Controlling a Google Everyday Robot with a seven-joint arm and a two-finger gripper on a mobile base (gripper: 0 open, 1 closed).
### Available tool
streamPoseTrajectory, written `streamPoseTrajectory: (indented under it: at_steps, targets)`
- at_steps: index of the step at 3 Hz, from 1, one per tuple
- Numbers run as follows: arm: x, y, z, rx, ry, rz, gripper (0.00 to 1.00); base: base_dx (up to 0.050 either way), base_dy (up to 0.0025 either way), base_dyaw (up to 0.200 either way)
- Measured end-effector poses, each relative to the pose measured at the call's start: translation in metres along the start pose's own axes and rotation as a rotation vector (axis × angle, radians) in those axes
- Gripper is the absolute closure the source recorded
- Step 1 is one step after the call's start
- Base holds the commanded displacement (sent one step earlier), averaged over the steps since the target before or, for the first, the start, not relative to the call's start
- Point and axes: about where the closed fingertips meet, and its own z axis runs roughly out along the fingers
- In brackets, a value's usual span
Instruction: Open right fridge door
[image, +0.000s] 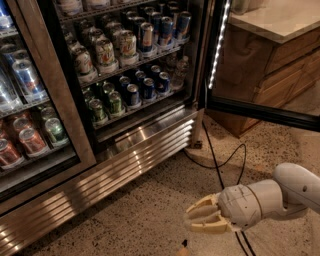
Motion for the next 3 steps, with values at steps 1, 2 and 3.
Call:
streamPoseTrajectory:
  at_steps: [1, 2, 3]
  targets:
    - [0.0, 0.0, 0.0, 0.0, 0.0, 0.0, 0.12, 0.0, 0.0, 0.0]
    - [0.0, 0.0, 0.0001, 0.0, 0.0, 0.0, 0.0, 0.0, 0.0, 0.0]
    - [0.0, 0.0, 0.0001, 0.0, 0.0, 0.0, 0.0, 0.0, 0.0, 0.0]
